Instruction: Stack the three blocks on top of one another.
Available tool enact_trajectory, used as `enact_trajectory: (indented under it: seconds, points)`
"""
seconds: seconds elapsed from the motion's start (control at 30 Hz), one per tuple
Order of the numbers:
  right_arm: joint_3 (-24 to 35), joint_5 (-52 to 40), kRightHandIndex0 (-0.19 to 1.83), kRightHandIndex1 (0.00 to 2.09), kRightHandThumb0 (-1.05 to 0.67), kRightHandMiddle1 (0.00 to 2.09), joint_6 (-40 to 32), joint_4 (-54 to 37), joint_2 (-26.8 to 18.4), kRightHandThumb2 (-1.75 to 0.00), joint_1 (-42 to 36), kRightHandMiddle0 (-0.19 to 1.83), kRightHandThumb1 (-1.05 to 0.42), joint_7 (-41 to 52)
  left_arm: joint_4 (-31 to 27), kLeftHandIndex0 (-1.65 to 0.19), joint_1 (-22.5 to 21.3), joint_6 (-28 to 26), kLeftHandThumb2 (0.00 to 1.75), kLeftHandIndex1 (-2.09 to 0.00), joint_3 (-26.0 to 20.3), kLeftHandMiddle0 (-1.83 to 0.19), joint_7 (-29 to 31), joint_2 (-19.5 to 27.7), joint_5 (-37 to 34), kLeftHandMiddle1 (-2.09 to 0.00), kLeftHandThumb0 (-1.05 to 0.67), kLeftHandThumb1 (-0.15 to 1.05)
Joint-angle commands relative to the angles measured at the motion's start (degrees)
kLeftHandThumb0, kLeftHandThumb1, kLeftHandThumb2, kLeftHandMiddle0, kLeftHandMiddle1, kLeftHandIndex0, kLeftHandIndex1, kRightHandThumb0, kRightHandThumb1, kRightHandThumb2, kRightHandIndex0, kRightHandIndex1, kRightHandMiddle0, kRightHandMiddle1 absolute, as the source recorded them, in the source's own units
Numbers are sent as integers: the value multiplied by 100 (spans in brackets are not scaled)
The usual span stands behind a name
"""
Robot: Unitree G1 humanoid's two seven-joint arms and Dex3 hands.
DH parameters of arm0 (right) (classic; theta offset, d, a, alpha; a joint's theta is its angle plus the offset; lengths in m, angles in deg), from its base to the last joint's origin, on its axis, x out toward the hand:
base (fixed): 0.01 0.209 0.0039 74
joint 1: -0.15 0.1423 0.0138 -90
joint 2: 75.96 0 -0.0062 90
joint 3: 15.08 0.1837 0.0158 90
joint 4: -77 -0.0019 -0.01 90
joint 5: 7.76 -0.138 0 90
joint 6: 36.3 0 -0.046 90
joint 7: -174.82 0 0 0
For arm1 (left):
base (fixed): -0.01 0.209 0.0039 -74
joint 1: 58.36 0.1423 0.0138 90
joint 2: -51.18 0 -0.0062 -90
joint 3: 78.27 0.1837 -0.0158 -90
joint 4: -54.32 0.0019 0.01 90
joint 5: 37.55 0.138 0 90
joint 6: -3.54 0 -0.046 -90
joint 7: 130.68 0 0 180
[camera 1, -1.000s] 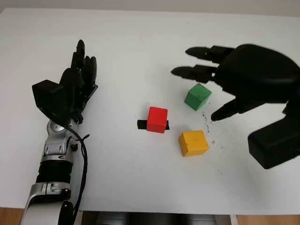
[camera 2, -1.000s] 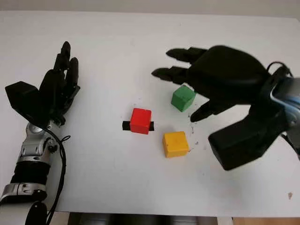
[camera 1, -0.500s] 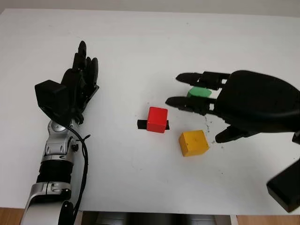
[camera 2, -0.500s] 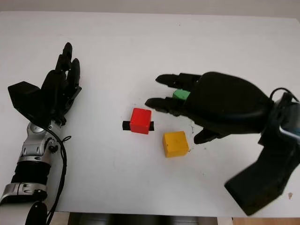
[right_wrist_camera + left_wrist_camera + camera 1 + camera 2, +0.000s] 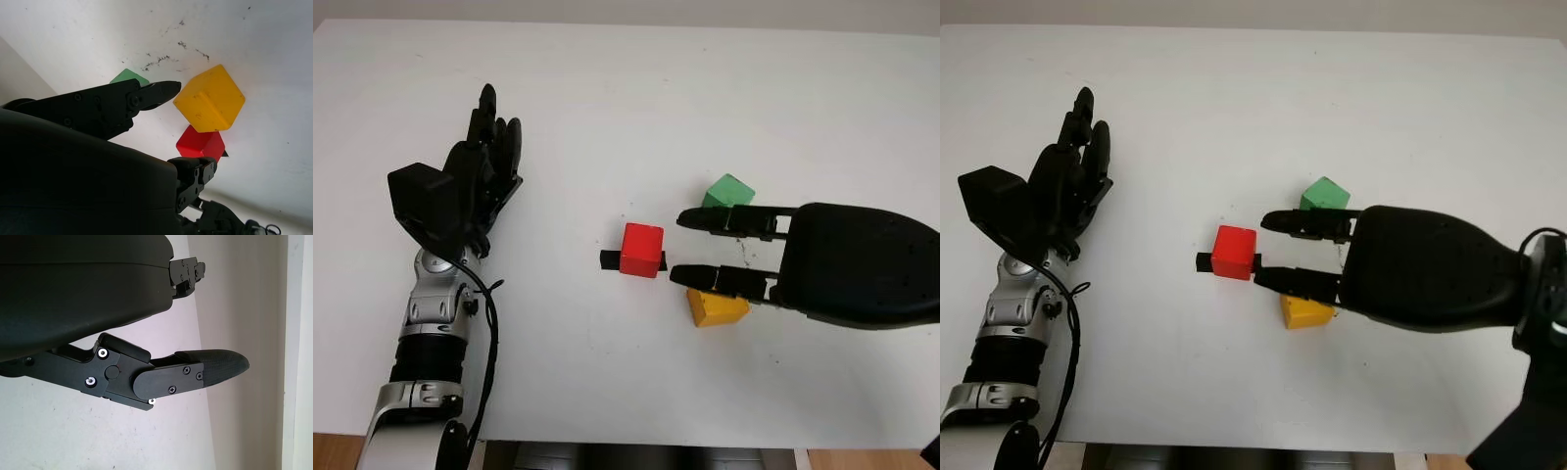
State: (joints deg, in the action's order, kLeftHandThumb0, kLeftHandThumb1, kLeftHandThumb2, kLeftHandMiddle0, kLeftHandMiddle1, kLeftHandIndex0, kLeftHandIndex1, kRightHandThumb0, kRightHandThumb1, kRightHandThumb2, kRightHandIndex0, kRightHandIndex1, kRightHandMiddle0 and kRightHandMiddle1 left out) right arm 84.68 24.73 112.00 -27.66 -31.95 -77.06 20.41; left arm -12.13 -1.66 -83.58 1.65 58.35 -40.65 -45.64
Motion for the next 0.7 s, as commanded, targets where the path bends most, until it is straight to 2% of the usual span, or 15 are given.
enact_trajectory:
  seconds: [0.0, 0.4, 0.67]
  points:
    - [74, 123, 15, 7, -10, 9, 150, 99, 63, -9, -54, 31, -104, -166, -121, 16, 55, -18, 55, -5, -5, 15, -28, -31, -4, -5, -75, 105]
    - [-415, 96, 5, 2, -19, 4, -236, 155, -108, -5, 214, 22, -101, 182, -173, 16, 78, -43, 56, -5, -13, 15, -34, -37, -14, -6, -75, 105]
    - [-775, 246, 4, 3, -34, 3, -331, 325, 19, -5, 499, 20, -99, 230, -225, 16, 102, -51, 55, -6, -10, 15, -39, -40, 4, -6, -75, 105]
